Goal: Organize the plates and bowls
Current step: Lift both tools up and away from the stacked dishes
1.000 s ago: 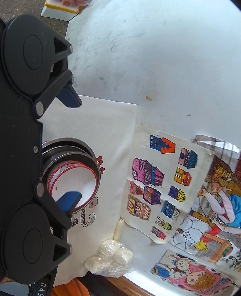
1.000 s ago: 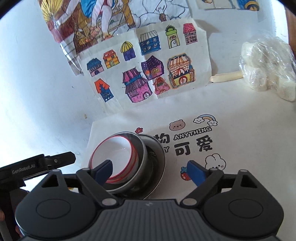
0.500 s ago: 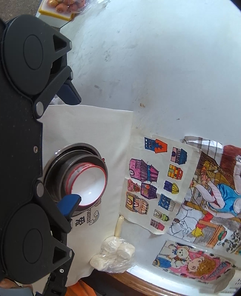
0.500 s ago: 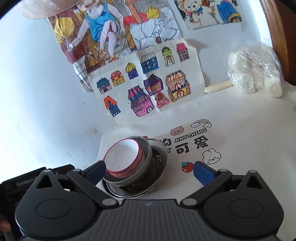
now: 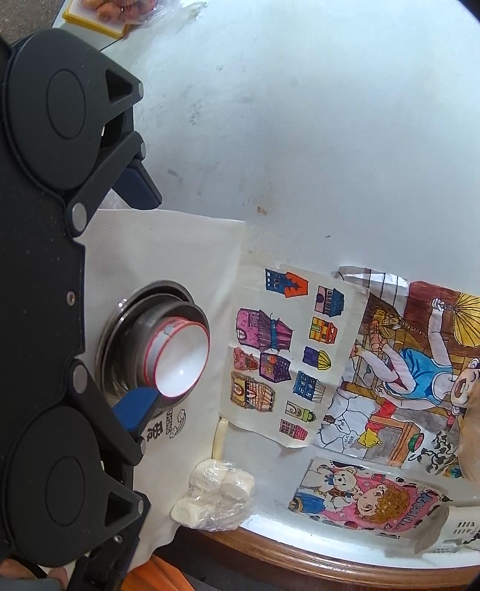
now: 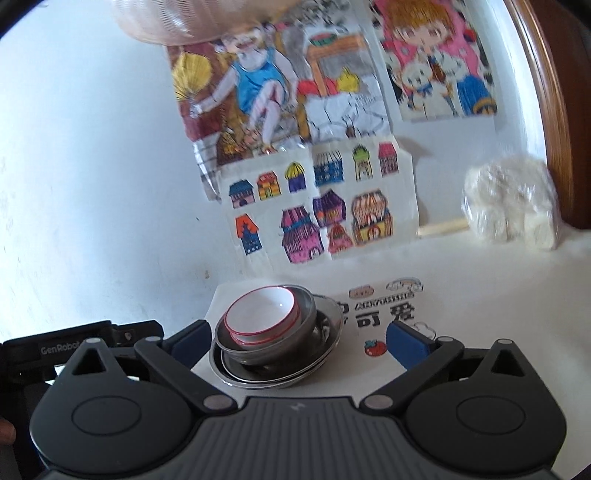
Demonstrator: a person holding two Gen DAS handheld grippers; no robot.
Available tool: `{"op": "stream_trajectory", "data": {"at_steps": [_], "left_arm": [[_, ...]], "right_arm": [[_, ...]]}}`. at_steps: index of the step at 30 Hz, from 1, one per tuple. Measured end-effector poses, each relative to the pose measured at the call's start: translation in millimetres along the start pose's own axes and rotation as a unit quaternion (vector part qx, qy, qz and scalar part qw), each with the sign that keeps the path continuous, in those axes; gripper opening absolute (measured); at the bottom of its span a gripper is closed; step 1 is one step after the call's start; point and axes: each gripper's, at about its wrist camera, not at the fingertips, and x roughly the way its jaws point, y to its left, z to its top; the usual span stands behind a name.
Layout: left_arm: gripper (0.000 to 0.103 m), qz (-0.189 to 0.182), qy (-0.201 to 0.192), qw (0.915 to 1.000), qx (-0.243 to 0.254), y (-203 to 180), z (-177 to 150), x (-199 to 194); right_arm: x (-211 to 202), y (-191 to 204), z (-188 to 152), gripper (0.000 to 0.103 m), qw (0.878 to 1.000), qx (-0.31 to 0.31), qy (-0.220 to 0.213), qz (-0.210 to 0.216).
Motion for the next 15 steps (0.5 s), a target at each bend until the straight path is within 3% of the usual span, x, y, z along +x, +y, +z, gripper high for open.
{"op": "stream_trajectory", "data": {"at_steps": [7,11,15], "left_arm": [[0.102,0.015,-0.020,0.9989,0.039,1.7,-28.2,-3.5],[0.102,0.024,-0.054,0.9939,0.094,-4.4,-43.1,-9.4],[0.102,0.017,-0.039,0.9964,0.074,0.0,-49.4,-8.5]], "right_arm": [[-10.8,7.1,-20.9,0.103,0.999,-0.004,-0.035,-0.015],[-16.2,7.3,-33.9,0.103,0.997,-0.010,-0.074,-0.025],[-18.1,9.5,-41.5,0.103,0.995,-0.030,-0.088,-0.039]]}}
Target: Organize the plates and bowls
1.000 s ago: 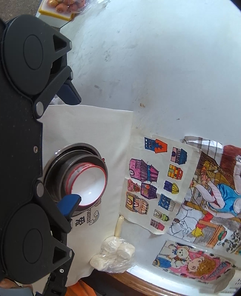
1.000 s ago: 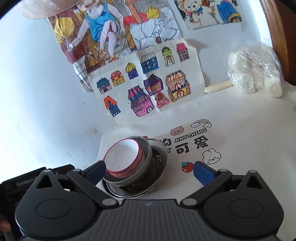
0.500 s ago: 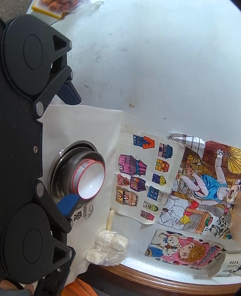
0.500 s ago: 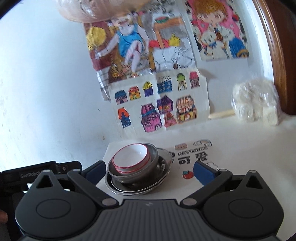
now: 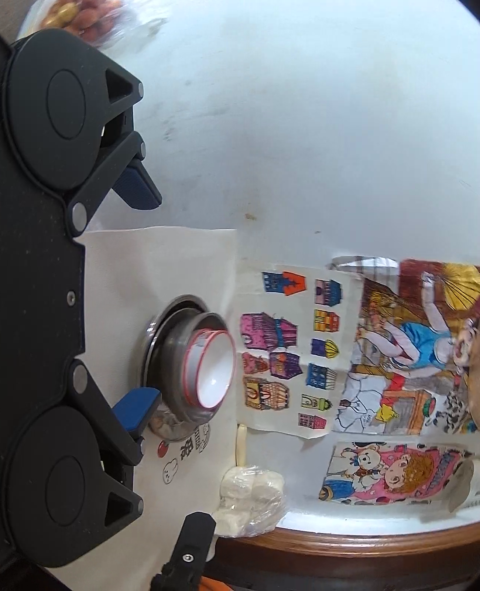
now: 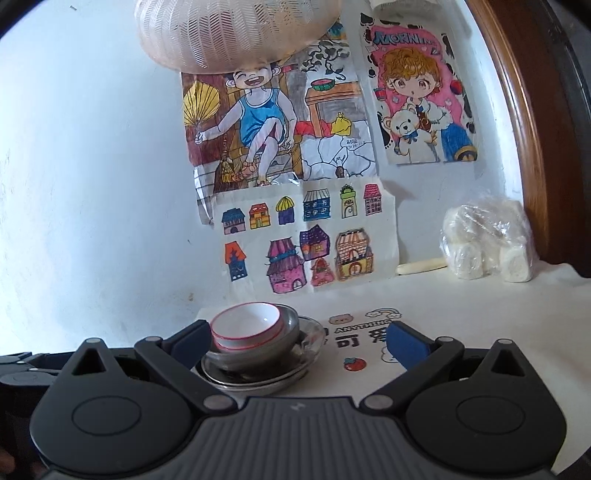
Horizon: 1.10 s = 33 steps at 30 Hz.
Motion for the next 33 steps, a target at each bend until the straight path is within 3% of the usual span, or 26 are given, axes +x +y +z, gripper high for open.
{"op": "stream_trajectory", "data": {"at_steps": [10,33], "left_arm": [[0.102,-0.001,0.016,0.9999,-0.005,1.7,-11.3,3.1],[0.102,-0.001,0.029,0.9995,-0.009,2.1,-10.1,7.7]], "right_arm": [[-1.6,-3.6,-24.2,0.103,0.999,-0.014,0.007,-0.031],[-1.5,-6.6,-23.9,0.103,0.999,-0.015,0.011,-0.033]]}}
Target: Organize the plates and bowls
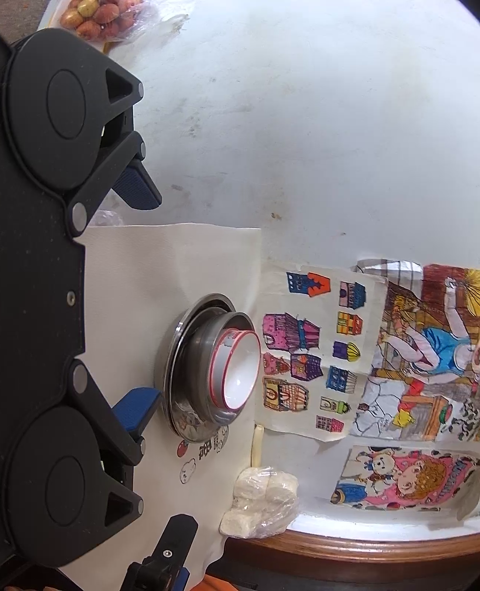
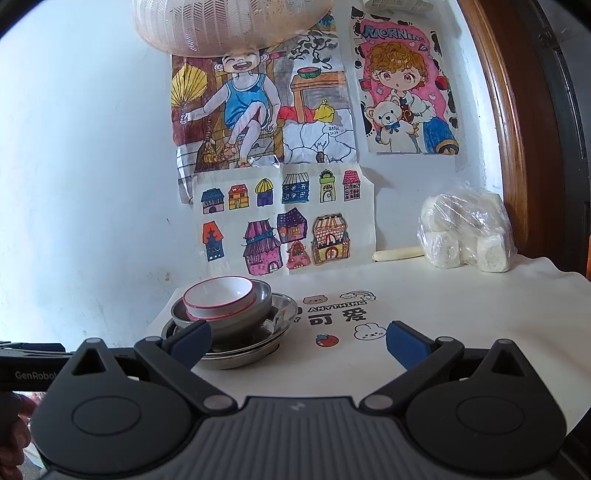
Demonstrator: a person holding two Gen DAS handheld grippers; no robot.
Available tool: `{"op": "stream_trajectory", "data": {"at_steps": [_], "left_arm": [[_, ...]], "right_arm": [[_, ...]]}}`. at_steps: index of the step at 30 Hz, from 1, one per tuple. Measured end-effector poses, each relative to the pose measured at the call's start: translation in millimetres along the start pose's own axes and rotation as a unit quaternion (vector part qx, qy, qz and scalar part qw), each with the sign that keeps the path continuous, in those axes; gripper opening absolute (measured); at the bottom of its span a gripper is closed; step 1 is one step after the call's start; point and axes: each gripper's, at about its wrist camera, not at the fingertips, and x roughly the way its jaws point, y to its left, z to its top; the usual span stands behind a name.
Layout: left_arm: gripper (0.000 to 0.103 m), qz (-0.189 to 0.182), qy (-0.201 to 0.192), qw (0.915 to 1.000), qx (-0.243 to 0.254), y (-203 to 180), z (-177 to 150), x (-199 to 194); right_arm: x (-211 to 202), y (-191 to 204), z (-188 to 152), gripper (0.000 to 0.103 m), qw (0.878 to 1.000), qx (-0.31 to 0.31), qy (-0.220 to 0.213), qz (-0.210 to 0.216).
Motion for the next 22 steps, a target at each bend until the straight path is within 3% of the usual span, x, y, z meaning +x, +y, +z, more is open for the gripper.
{"op": "stream_trajectory", "data": {"at_steps": [22], "left_arm": [[0.102,-0.010,0.016,0.9998,0.011,-2.2,0.8,15.0]], "right_arm": [[13.8,-6.4,-3.0,0.103,1.000,0.006,0.020,-0.003]]}}
